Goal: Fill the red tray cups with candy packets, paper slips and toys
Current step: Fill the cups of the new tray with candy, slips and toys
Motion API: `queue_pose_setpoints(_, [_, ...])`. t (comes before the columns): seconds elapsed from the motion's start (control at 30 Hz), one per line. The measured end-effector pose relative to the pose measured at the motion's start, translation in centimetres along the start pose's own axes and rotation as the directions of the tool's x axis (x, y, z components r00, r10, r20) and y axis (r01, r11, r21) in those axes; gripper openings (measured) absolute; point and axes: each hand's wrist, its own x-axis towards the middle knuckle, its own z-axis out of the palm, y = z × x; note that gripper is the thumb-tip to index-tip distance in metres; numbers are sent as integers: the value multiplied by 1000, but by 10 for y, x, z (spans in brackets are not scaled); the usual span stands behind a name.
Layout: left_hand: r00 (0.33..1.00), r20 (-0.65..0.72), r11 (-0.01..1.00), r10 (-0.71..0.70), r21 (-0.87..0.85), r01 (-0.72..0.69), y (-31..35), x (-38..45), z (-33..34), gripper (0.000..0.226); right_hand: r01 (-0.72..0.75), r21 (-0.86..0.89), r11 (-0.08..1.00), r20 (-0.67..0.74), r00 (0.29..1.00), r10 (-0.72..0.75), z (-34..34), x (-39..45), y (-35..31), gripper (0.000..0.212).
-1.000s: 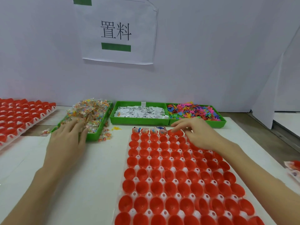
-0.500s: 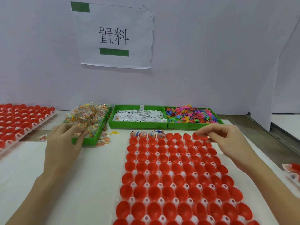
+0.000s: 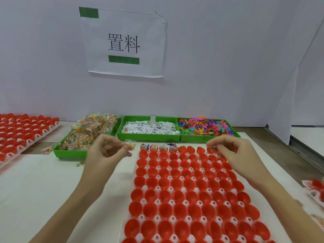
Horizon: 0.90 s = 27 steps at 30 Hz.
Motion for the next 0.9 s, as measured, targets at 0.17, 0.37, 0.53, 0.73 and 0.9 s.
queue_pose_setpoints(0.17, [982,188,1000,2,22,-6,7,-12,15,33,78,-201,977,125,991,-54,27,25,-18,26])
queue_pose_setpoints(0.37, [977,211,998,-29,59,17,9,-16,19,27,89,-425,901,222,975,8,63,99,-22,22])
queue_pose_setpoints(0.53, [973,230,997,-27,81,9,13,-18,19,21,74,-568,820,323,936,140,91,134,-7,31])
queue_pose_setpoints(0.73, [971,237,997,-22,74,5,15,-18,19,25,1,-526,851,262,952,161,98,141,5,15])
queue_pose_setpoints(0.9, [970,240,997,-28,80,9,20,-20,20,33,-99,-180,979,99,988,118,76,115,-20,13])
